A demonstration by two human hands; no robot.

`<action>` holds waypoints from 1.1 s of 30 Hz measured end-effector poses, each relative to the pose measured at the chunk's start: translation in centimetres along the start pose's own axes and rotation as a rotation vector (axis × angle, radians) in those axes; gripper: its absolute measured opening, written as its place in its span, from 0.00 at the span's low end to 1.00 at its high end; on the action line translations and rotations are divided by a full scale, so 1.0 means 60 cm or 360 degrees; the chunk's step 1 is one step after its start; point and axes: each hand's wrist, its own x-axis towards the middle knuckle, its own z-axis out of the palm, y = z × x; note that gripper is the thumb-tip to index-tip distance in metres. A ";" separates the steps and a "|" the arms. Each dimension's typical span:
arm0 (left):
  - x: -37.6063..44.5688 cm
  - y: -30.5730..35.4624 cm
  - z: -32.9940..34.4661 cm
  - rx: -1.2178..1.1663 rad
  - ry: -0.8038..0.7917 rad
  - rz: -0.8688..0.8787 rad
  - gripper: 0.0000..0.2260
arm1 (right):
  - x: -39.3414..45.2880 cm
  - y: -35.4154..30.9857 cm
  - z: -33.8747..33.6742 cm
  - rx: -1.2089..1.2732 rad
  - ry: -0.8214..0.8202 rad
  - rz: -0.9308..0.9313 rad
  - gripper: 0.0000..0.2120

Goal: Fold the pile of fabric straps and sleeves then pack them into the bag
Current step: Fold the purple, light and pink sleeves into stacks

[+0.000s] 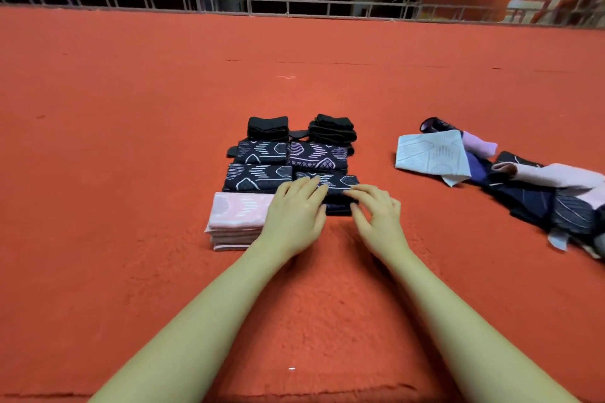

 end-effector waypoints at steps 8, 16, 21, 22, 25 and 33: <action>0.148 0.131 0.098 -0.0143 -0.0122 0.0150 0.17 | 0.019 0.188 -0.072 -0.0293 0.0101 0.0376 0.19; 0.258 0.206 0.226 -0.0236 -0.0476 -0.0026 0.24 | 0.067 0.325 -0.093 -0.0544 0.0211 0.0697 0.30; 0.300 0.206 0.297 -0.0281 -0.0514 -0.0232 0.26 | 0.104 0.375 -0.080 -0.0761 0.0045 0.0677 0.29; 0.310 0.203 0.306 -0.0314 -0.0492 -0.0261 0.25 | 0.109 0.383 -0.078 -0.0789 0.0000 0.0662 0.29; 0.335 0.197 0.329 -0.0374 -0.0387 -0.0281 0.22 | 0.123 0.400 -0.075 -0.0819 -0.0056 0.0624 0.29; 0.363 0.177 0.368 -0.0416 -0.0133 -0.0250 0.10 | 0.131 0.422 -0.061 -0.0887 0.0096 0.0478 0.12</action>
